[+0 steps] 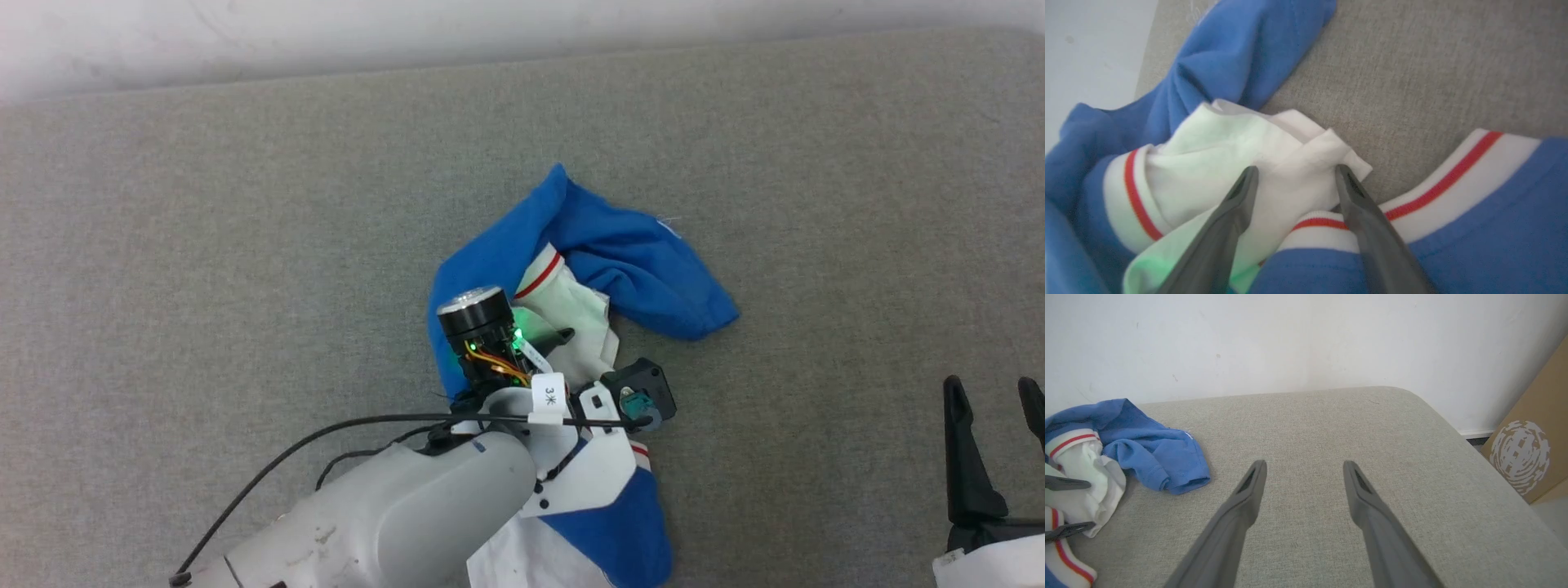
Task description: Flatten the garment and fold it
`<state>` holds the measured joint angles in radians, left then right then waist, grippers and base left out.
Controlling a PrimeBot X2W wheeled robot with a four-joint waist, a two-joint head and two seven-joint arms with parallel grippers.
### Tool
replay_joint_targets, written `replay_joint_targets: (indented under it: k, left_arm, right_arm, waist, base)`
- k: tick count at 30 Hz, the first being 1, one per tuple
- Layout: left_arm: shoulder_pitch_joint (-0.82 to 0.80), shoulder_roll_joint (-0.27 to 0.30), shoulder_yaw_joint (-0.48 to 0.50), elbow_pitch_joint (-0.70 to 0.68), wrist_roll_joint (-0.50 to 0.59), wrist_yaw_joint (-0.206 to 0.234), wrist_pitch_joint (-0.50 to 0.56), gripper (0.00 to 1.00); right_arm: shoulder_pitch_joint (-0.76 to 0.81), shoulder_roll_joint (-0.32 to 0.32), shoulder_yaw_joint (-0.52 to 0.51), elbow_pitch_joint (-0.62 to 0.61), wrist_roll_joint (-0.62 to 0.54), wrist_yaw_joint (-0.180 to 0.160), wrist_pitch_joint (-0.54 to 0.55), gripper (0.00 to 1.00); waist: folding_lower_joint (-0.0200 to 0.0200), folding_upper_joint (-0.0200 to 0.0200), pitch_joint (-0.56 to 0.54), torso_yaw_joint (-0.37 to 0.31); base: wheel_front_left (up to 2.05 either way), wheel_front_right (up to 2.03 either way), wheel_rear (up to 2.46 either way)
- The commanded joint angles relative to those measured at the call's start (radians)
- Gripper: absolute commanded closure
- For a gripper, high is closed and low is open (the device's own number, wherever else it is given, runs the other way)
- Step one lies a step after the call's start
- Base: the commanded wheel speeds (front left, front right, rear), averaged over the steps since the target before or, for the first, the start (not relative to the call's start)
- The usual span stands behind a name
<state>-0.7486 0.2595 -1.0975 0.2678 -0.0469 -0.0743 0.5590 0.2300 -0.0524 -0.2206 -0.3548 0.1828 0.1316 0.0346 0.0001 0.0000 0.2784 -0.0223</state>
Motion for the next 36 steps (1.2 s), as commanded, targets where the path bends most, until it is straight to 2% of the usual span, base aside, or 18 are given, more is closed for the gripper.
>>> replay_joint_targets:
  k: [1,2,3,4,5,10,15,20,24,28,33,35,36]
  left_arm:
    - [-0.014,0.001,-0.012,0.018,-0.002,-0.012,0.008,0.00]
    - [-0.014,0.002,-0.017,0.029,-0.008,-0.017,0.019,0.00]
    - [-0.014,0.001,-0.021,0.038,-0.016,-0.022,0.029,0.63]
    - [-0.013,0.001,-0.023,0.043,-0.026,-0.025,0.037,0.93]
    - [-0.012,0.001,-0.024,0.047,-0.036,-0.028,0.044,1.00]
    - [-0.006,-0.005,-0.013,0.036,-0.076,-0.027,0.046,1.00]
    - [0.003,-0.032,0.043,-0.011,-0.125,0.021,-0.004,1.00]
    - [0.038,-0.135,0.170,-0.105,-0.257,0.106,-0.100,1.00]
    - [0.070,-0.196,0.213,-0.180,-0.381,0.131,-0.160,1.00]
    - [0.100,-0.208,0.165,-0.242,-0.502,0.170,-0.220,1.00]
    - [0.115,-0.209,-0.003,-0.258,-0.648,0.246,-0.300,1.00]
    - [0.123,-0.209,-0.078,-0.230,-0.697,0.263,-0.317,1.00]
    - [0.123,-0.209,-0.078,-0.230,-0.697,0.263,-0.317,1.00]
  right_arm:
    - [-0.012,0.002,0.002,0.002,-0.004,-0.001,-0.003,0.00]
    - [-0.015,0.002,0.002,0.004,-0.004,-0.001,-0.003,0.00]
    - [-0.018,0.002,0.002,0.006,-0.005,-0.001,-0.004,0.00]
    - [-0.022,0.002,0.001,0.008,-0.005,-0.001,-0.004,0.00]
    - [-0.025,0.002,0.001,0.009,-0.005,-0.001,-0.004,0.00]
    - [-0.032,0.002,-0.002,0.017,-0.005,-0.001,-0.006,0.00]
    - [-0.029,0.002,-0.001,0.028,-0.004,-0.001,-0.007,0.00]
    - [-0.020,0.002,-0.004,0.033,-0.002,-0.001,-0.005,0.00]
    - [-0.019,0.002,-0.043,0.039,0.020,-0.001,-0.007,0.00]
    - [-0.040,0.002,-0.128,0.035,0.018,-0.001,-0.007,0.00]
    - [-0.069,0.002,-0.221,0.018,0.010,-0.001,0.010,0.00]
    - [-0.076,0.002,-0.238,0.016,0.011,-0.001,0.015,0.00]
    - [-0.076,0.002,-0.238,0.016,0.011,-0.001,0.015,0.00]
  waist:
    - [-0.0001,0.0000,0.014,-0.002]
    - [-0.0001,0.0000,0.016,-0.002]
    - [-0.0001,0.0000,0.017,-0.002]
    - [-0.0001,0.0000,0.018,-0.002]
    - [-0.0001,0.0000,0.018,-0.001]
    - [-0.0001,0.0000,0.006,0.007]
    - [-0.0001,0.0000,-0.024,0.017]
    - [-0.0001,0.0000,-0.063,0.022]
    - [-0.0001,0.0000,-0.090,0.013]
    - [-0.0001,0.0000,-0.099,-0.011]
    - [-0.0001,0.0000,-0.078,-0.048]
    - [-0.0001,0.0000,-0.065,-0.062]
    - [-0.0001,0.0000,-0.065,-0.062]
  base:
    - [0.00,0.00,0.00]
    - [0.00,0.00,0.00]
    - [0.00,0.00,0.00]
    - [0.00,0.00,0.00]
    - [0.00,0.00,0.00]
    - [0.00,0.00,0.00]
    - [0.00,0.00,0.00]
    - [0.00,0.00,0.00]
    - [0.00,0.00,0.00]
    - [0.00,0.00,0.00]
    - [0.00,0.00,0.00]
    - [0.00,0.00,0.00]
    - [0.00,0.00,0.00]
